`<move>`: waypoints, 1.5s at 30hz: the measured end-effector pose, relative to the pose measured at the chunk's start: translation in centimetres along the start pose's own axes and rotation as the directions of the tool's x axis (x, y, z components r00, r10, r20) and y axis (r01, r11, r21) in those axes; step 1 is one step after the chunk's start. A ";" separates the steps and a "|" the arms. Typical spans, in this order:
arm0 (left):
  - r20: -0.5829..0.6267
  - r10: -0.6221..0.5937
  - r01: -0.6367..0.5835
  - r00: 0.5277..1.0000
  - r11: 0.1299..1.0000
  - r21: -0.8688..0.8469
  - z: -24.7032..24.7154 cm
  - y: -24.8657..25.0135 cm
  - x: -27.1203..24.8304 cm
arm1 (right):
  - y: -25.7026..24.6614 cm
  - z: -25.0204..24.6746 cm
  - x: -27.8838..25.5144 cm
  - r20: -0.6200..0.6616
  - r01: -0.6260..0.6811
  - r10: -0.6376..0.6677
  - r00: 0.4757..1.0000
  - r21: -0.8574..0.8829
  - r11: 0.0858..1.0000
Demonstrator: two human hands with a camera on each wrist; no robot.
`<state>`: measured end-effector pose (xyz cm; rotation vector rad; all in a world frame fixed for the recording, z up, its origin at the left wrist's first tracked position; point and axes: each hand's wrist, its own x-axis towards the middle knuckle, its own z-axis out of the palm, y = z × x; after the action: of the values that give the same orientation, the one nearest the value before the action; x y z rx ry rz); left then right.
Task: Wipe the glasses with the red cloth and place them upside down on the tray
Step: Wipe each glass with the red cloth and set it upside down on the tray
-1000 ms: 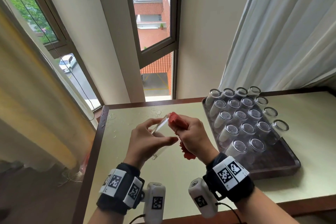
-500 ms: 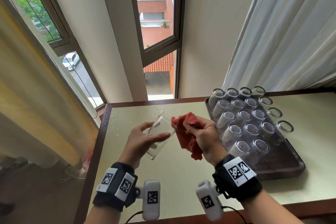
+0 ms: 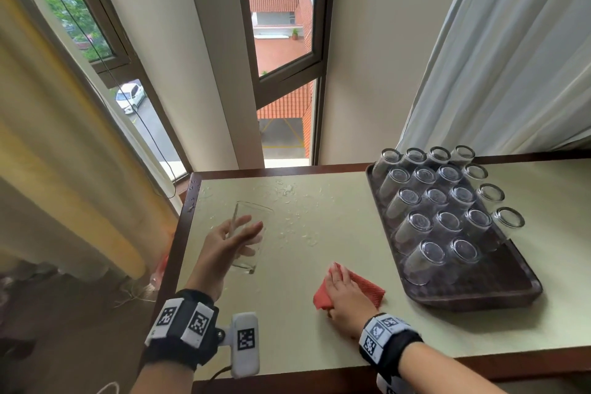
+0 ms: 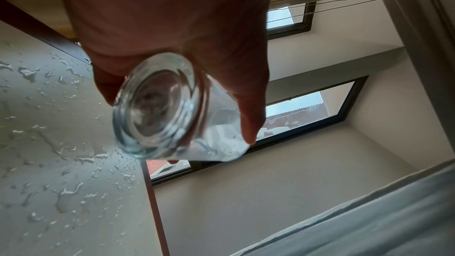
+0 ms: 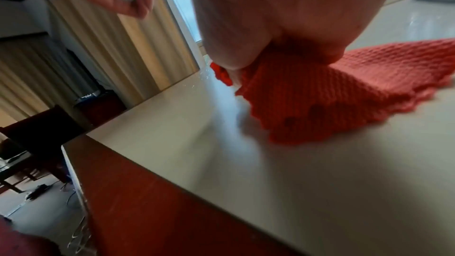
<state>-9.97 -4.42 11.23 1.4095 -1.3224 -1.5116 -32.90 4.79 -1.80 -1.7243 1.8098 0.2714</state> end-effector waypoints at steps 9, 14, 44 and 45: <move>0.110 -0.056 0.059 0.992 0.998 -0.022 1.3 -0.6 0.0 | -0.1 0.5 0.3 0.070 0.011 -0.007 0.997 -0.061 0.998; 0.202 -0.090 0.097 0.975 0.995 -0.027 3.4 -1.1 0.2 | -0.4 -3.1 -0.6 -0.181 -0.019 0.132 0.975 0.520 0.854; 0.481 -0.015 -0.114 0.877 0.964 0.238 14.8 -1.5 1.9 | 8.8 -17.2 -12.8 -0.295 0.211 0.288 0.911 0.933 0.291; 0.466 -0.050 -0.093 0.884 0.956 0.278 14.6 -2.0 2.1 | 9.4 -17.8 -13.4 -0.312 0.190 0.325 0.893 0.915 0.356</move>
<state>-24.19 -2.60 7.23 1.2308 -1.9194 -1.7681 -47.59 7.39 17.22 -0.8287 1.7237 -1.0898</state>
